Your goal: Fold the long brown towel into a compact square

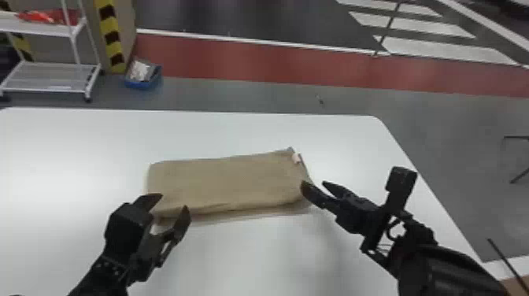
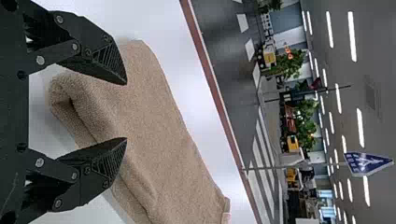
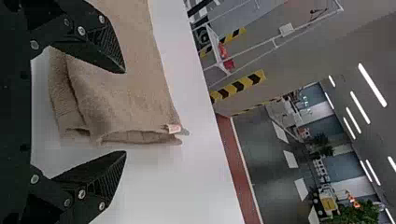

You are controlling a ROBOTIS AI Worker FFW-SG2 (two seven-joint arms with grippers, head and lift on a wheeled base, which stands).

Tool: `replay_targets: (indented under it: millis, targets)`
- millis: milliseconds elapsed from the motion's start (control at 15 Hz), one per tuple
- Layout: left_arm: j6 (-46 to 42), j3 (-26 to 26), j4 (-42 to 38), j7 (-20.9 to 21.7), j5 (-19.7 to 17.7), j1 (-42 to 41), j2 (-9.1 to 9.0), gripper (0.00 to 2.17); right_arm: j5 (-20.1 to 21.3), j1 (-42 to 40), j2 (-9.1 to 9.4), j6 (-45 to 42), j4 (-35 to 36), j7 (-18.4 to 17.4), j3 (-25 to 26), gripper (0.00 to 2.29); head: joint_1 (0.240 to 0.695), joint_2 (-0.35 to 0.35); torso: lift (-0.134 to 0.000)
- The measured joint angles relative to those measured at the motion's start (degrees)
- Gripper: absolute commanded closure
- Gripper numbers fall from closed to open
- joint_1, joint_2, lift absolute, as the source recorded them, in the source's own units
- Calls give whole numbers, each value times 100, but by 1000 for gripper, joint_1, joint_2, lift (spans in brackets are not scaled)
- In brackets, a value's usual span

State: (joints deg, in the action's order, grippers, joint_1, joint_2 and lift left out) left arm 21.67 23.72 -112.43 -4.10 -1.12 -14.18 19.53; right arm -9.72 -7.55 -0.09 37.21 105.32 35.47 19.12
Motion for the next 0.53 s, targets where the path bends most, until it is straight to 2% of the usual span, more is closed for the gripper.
replay_targets:
  millis: [67, 400, 467, 533]
  targets:
    - [-4, -6, -18, -9, -12, -1, -2, 545, 46, 64, 0, 1, -9, -6, -63, 532, 695, -187, -124]
    - [-35, -173, -42, -1, -180, -3, -2, 545, 220, 121, 0, 261, -14, -5, -62, 535, 695, -175, -124]
    - [-40, -191, -43, 2, -207, 3, -2, 545, 211, 101, 0, 263, -12, -5, -45, 596, 695, -175, -124]
    - [-42, -200, -48, 5, -227, 8, -2, 545, 204, 79, 0, 264, -12, -4, -23, 815, 695, -177, -124]
